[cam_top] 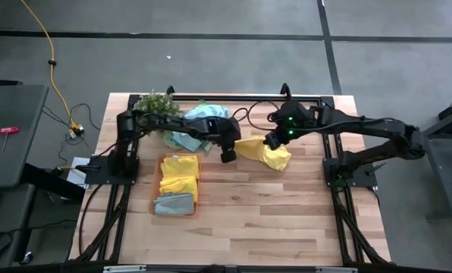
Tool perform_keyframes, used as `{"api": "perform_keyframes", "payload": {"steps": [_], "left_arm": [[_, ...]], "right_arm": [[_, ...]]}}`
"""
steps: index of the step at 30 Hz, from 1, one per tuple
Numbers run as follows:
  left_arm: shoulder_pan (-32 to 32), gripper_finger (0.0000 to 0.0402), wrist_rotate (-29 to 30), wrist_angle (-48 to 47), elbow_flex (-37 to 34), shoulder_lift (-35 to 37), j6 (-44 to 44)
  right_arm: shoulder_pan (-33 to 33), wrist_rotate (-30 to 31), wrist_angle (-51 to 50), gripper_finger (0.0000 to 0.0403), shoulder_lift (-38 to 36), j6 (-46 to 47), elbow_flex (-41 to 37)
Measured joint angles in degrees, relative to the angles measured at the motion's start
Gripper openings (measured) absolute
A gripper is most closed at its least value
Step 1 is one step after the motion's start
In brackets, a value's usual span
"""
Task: Fold microfiber towels
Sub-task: Fold the yellow microfiber towel
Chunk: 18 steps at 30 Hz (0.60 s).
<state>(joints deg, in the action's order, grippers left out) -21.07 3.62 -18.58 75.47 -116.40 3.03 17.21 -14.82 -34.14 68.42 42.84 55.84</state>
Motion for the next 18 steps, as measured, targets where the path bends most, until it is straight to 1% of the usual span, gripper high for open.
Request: {"api": "perform_keyframes", "payload": {"steps": [4,7,10,13,15,18], "left_arm": [[-0.44,0.0003,0.33,-7.77,0.55,6.33,3.10],[-0.86,0.0002,0.29,-10.61,0.60,13.34,3.59],[-1.06,0.0001,0.01,-11.47,0.65,21.27,2.21],[-0.84,0.0001,-0.48,-11.64,0.78,28.16,-1.05],[-0.38,0.0000,-0.86,-12.98,1.55,31.57,-3.09],[1.37,0.0000,-0.68,-16.56,4.89,34.17,-4.90]], "right_arm": [[0.00,3.55,-5.48,0.0000,-3.16,-2.00,3.76],[0.00,7.02,-13.52,0.0000,-4.94,-3.88,7.94],[0.00,10.90,-21.95,0.0000,-5.53,-5.83,12.52],[0.00,13.40,-27.31,0.0000,-5.53,-7.67,16.78],[0.00,13.82,-29.05,0.0000,-5.53,-8.58,19.15],[-0.02,14.50,-30.93,0.0000,-5.48,-10.51,22.64]]}}
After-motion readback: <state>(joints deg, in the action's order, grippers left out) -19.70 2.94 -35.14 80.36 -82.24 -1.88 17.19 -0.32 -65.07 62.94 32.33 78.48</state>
